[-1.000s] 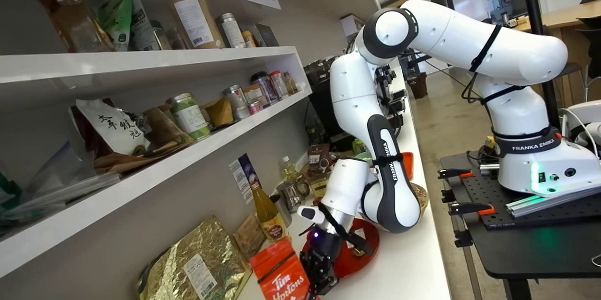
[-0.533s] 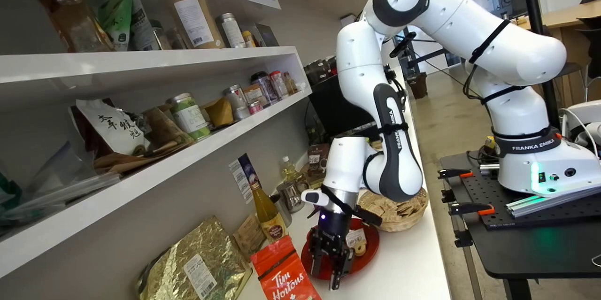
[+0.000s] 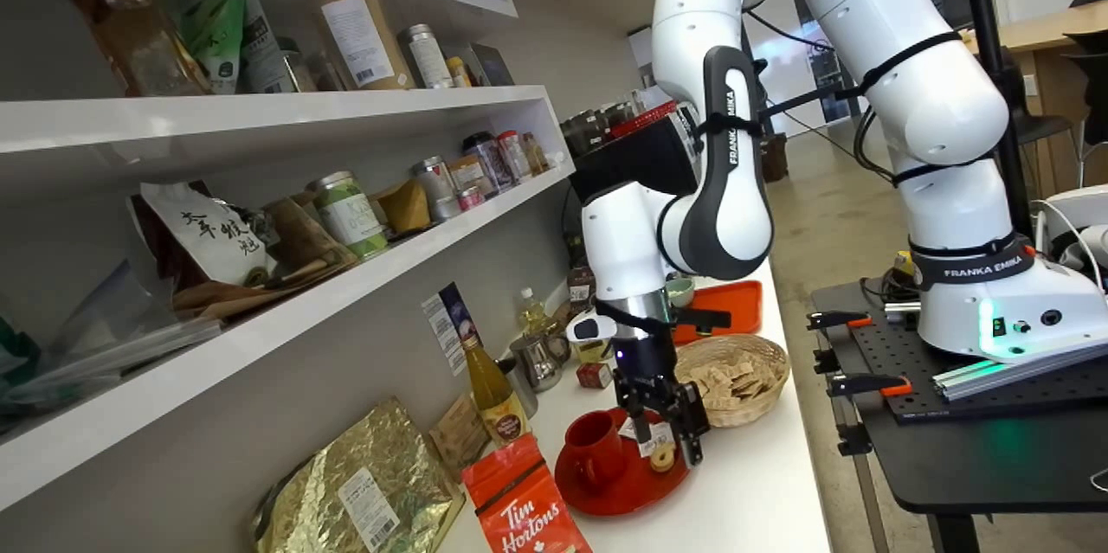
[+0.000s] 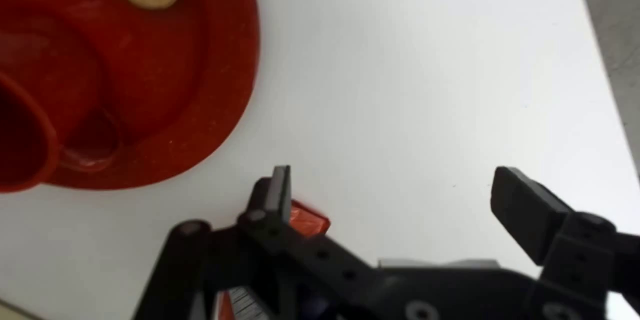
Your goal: Remove the orange packet from the shelf
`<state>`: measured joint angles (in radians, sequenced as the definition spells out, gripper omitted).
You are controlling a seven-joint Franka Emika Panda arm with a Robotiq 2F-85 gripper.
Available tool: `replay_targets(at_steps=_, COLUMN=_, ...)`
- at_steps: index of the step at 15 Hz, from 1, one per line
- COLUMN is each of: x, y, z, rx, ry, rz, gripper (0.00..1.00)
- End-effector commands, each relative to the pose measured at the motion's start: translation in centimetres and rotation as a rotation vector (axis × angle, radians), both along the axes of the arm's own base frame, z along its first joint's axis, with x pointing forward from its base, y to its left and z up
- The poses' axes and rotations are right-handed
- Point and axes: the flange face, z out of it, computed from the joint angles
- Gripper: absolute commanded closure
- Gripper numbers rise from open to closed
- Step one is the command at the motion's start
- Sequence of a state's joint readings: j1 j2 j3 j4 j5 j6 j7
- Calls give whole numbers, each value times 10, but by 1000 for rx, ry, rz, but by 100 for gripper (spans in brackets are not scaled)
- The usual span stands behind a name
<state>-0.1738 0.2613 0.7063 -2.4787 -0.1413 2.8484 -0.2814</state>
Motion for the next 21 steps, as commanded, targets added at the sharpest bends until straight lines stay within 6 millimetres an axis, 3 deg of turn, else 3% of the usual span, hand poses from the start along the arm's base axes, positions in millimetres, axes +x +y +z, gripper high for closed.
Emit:
replay_targets(at_steps=1, x=10, y=-5, z=36, rx=0, ry=156, rz=-29, gripper=0)
replay_targets(at_steps=4, x=34, y=-17, z=97, rx=32, ry=214, rz=-130, gripper=0)
replay_targets(at_steps=7, x=58, y=-48, z=163, rx=27, ry=234, rz=-239, gripper=0)
replay_targets(at_steps=11, x=66, y=-80, z=220, rx=-19, ry=303, rz=-285, gripper=0)
replay_targets(at_steps=15, x=52, y=-89, z=242, rx=-37, ry=441, rz=-230, gripper=0)
replay_targets(at_steps=21, x=36, y=-99, z=255, rx=-120, ry=511, rz=-178, gripper=0)
